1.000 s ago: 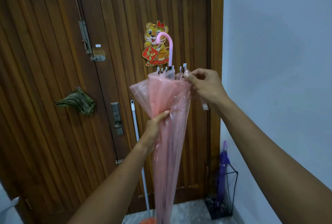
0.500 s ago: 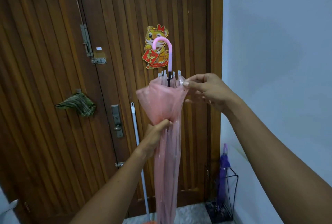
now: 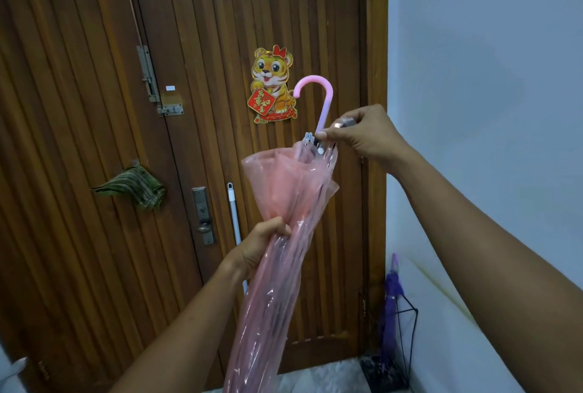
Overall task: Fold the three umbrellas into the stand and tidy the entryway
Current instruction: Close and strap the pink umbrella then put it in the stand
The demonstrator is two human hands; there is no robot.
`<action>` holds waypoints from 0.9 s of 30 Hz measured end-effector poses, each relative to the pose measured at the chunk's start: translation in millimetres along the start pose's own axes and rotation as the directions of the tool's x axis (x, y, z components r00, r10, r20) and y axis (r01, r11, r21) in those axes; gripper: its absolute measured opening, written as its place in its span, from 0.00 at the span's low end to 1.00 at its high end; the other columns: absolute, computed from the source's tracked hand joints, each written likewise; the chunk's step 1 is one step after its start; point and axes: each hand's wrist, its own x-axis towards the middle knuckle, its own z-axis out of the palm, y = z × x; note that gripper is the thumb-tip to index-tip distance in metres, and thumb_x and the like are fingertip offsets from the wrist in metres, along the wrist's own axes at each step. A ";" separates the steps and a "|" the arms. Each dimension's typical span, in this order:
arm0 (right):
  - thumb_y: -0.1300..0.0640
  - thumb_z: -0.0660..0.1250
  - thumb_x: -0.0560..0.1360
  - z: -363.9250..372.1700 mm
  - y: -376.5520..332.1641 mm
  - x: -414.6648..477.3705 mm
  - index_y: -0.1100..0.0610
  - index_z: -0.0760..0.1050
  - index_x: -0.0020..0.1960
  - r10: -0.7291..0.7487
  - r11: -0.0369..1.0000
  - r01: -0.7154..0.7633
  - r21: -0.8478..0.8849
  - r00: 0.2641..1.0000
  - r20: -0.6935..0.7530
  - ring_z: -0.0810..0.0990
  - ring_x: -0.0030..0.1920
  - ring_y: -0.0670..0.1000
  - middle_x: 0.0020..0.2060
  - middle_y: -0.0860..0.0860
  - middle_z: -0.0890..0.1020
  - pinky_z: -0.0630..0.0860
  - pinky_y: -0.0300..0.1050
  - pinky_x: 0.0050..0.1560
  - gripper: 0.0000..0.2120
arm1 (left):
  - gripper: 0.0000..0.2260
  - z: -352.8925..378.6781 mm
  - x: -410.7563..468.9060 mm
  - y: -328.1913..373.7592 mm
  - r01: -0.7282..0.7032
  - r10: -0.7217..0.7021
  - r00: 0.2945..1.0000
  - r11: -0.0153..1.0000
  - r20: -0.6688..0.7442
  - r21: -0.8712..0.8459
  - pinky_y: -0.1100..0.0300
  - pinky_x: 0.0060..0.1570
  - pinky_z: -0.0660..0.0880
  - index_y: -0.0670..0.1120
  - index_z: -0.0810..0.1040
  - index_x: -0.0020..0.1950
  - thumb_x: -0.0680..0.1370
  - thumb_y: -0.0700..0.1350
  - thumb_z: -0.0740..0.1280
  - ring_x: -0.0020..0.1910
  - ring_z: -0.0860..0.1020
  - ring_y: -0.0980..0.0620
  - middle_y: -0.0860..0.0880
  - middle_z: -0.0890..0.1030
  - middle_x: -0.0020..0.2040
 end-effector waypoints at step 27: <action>0.36 0.69 0.75 65.3 22.3 -40.0 0.53 0.79 0.60 0.395 0.913 -0.406 -0.032 0.862 0.319 0.83 0.55 0.58 0.60 0.61 0.81 0.79 0.50 0.53 0.24 | 0.22 -12.7 14.1 10.3 -0.243 0.173 0.948 0.935 -0.267 -0.257 0.49 0.47 0.79 0.37 0.74 0.64 0.72 0.44 0.66 0.42 0.81 0.46 0.43 0.82 0.44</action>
